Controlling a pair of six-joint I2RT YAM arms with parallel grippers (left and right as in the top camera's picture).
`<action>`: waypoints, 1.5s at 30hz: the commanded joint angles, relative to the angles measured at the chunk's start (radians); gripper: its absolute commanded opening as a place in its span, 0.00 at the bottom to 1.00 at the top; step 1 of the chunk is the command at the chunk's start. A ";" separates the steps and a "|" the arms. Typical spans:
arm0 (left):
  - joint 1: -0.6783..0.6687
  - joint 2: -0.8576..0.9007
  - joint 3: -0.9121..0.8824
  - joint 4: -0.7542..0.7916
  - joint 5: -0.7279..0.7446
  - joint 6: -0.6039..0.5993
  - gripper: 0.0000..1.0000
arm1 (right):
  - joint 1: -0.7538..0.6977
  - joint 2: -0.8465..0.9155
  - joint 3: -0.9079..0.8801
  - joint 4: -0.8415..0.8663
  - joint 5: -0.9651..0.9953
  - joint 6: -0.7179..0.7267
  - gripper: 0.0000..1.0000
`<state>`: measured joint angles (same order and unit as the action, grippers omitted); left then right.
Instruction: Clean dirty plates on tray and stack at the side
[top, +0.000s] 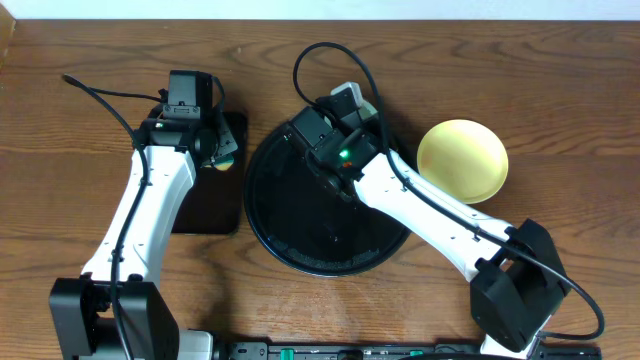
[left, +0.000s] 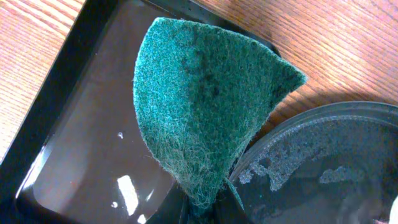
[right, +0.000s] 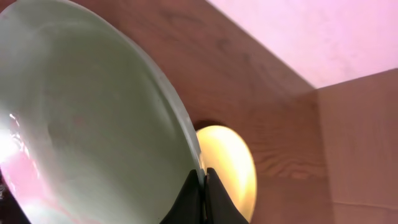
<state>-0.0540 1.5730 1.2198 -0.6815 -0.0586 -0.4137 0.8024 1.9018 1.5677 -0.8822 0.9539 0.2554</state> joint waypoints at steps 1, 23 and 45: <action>0.003 0.003 -0.003 -0.003 -0.004 0.016 0.08 | 0.003 -0.017 0.002 0.000 0.103 0.005 0.01; 0.003 0.003 -0.003 -0.010 -0.004 0.016 0.08 | -0.485 -0.084 0.002 -0.005 -0.829 0.073 0.01; 0.003 0.003 -0.003 0.012 -0.004 -0.018 0.08 | -0.875 -0.082 -0.093 -0.072 -0.905 0.134 0.01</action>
<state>-0.0540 1.5730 1.2198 -0.6727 -0.0582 -0.4221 -0.0196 1.8450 1.4914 -0.9432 0.0559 0.3664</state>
